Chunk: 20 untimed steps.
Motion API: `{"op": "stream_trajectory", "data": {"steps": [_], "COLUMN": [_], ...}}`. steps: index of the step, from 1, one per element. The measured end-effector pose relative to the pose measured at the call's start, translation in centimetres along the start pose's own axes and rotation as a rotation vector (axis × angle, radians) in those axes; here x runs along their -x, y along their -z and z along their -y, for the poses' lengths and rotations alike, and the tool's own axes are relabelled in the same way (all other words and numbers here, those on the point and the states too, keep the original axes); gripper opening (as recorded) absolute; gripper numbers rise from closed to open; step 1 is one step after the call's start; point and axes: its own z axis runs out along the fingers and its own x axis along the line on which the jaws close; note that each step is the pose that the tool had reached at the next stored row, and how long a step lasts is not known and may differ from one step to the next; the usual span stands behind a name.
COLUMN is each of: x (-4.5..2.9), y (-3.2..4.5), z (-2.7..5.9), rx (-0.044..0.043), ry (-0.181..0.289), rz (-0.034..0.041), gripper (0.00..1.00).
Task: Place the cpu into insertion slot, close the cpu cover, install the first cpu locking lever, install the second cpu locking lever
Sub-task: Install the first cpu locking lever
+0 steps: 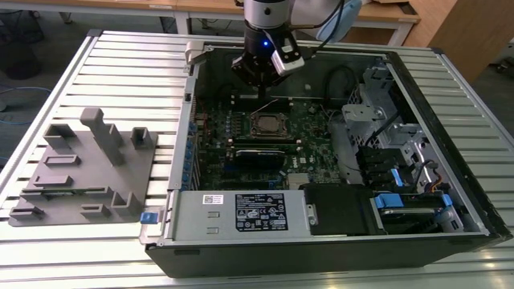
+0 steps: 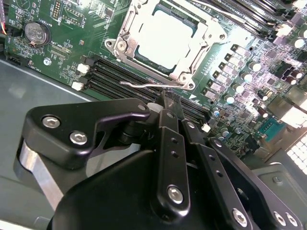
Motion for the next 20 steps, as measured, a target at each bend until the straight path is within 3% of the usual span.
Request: {"op": "stream_trajectory", "data": {"steps": [9, 20], "x": [-0.03, -0.03], "y": [-0.52, -0.56], "z": [0.01, 0.00], "rx": [-0.0002, -0.0003], "ry": [0.000, 0.000], "rz": [0.0000, -0.0001], "gripper": [0.11, 0.11]}}
